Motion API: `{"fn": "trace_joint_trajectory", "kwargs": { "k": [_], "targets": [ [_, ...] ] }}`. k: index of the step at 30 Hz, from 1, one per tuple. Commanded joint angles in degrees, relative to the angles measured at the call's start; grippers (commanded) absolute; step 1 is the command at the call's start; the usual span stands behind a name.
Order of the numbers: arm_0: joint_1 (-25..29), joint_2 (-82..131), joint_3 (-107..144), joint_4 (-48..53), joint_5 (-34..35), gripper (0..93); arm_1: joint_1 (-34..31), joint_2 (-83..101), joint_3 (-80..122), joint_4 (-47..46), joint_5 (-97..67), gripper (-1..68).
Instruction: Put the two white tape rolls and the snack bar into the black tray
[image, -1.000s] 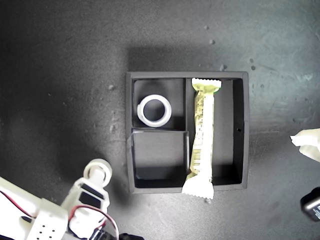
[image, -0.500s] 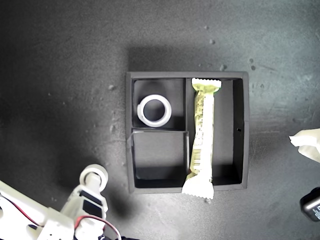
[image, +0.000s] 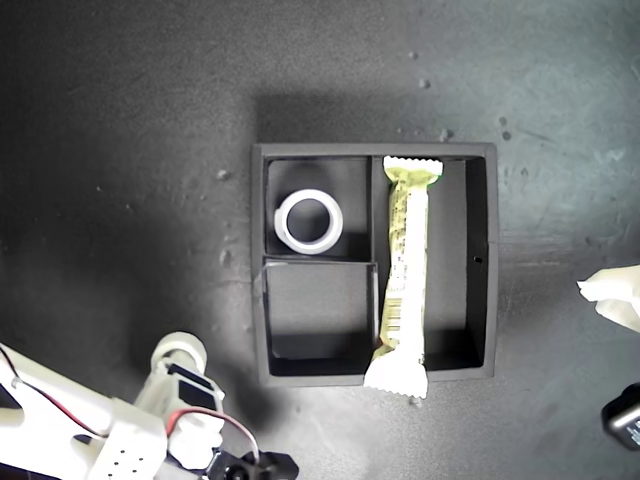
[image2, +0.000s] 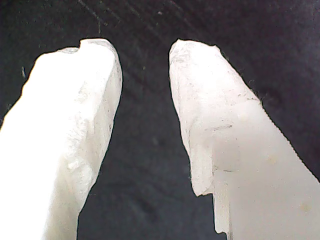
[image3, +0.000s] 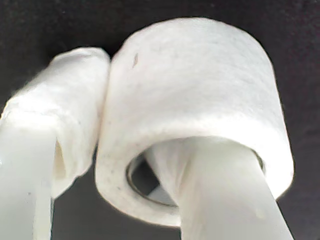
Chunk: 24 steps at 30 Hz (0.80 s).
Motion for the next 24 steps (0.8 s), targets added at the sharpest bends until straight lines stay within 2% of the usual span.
{"fn": "trace_joint_trajectory", "kwargs": {
  "k": [1,5,10,16,24],
  "targets": [
    [-0.97,7.03,-1.85,5.19,0.35,0.0,-0.62,0.97,0.00,-0.79,0.35,6.2],
    [-3.60,14.41,-5.89,11.07,5.89,0.0,-0.53,0.97,0.79,-1.85,0.44,6.0],
    [-9.49,15.64,-18.46,13.18,17.49,0.0,-0.26,0.97,1.93,-4.13,0.44,5.9],
    [-14.06,-6.42,-59.50,18.63,28.30,0.0,0.18,1.05,3.52,-6.94,1.23,5.4],
    [-15.47,-17.49,-67.32,18.63,28.30,0.0,0.70,1.49,6.77,-10.55,2.81,5.0]
  ]
}}
